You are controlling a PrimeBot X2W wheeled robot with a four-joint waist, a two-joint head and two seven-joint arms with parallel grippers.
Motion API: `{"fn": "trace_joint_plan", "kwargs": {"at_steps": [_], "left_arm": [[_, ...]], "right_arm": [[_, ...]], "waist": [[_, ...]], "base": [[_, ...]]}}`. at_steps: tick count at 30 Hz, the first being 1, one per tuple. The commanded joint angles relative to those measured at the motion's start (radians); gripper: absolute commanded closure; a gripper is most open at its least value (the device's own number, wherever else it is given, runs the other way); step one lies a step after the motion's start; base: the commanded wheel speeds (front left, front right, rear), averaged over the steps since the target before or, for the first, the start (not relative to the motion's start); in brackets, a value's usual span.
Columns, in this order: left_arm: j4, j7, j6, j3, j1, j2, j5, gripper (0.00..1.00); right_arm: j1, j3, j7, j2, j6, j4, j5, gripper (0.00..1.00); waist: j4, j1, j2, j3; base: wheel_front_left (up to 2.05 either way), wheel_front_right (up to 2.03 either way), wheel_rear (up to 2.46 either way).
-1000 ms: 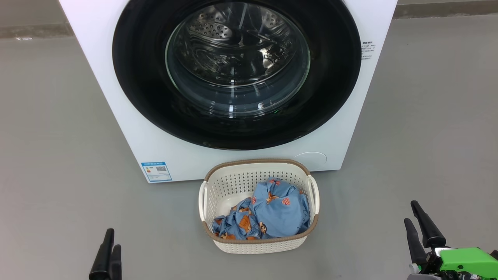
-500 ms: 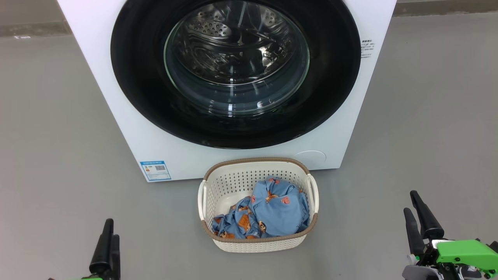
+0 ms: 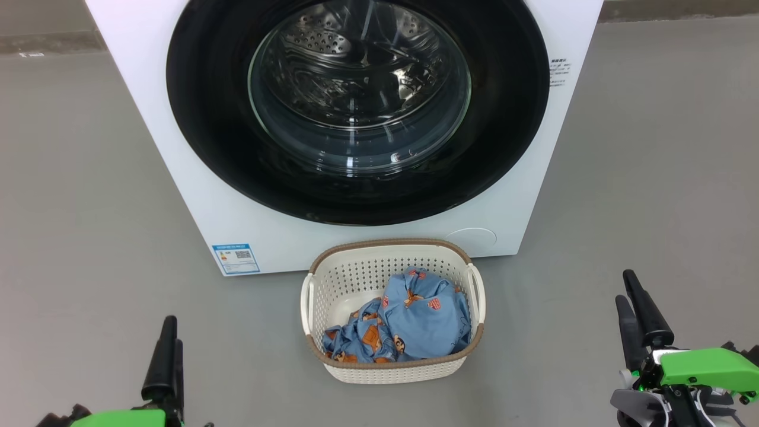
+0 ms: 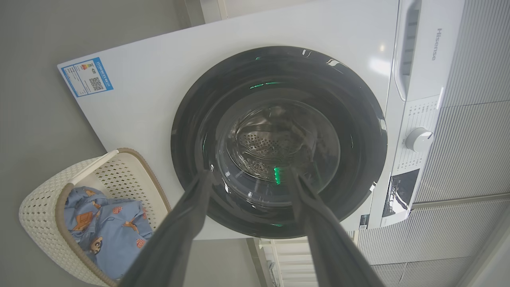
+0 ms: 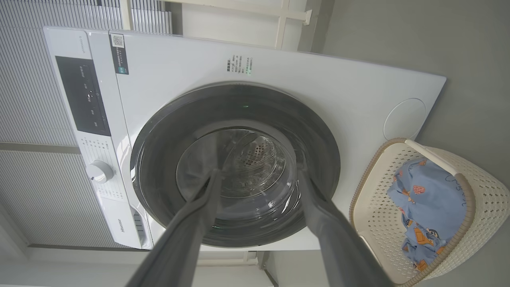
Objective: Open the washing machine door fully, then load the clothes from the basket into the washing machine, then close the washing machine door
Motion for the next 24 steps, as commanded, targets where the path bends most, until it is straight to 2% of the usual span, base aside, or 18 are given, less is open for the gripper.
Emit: {"fn": "trace_joint_plan", "kwargs": {"at_steps": [1,12,24], "left_arm": [[-0.035,-0.013,0.000,0.002,-0.055,0.023,0.022,0.00],[-0.039,-0.044,0.000,-0.030,-0.075,0.044,0.083,0.00],[-0.039,-0.080,0.000,-0.039,-0.090,0.052,0.241,0.00]], "right_arm": [[-0.050,0.014,-0.012,-0.018,0.002,-0.037,-0.021,0.00],[-0.070,0.052,-0.042,-0.036,0.003,-0.058,-0.104,0.00],[-0.093,0.101,-0.077,-0.057,0.003,-0.080,-0.241,0.00]], "waist": [[0.000,0.0000,0.0000,0.001],[0.000,0.0000,0.0000,0.002],[-0.001,0.0000,0.0000,0.004]], "base": [[0.00,0.00,0.00],[0.00,0.00,0.00],[0.00,0.00,0.00]]}}
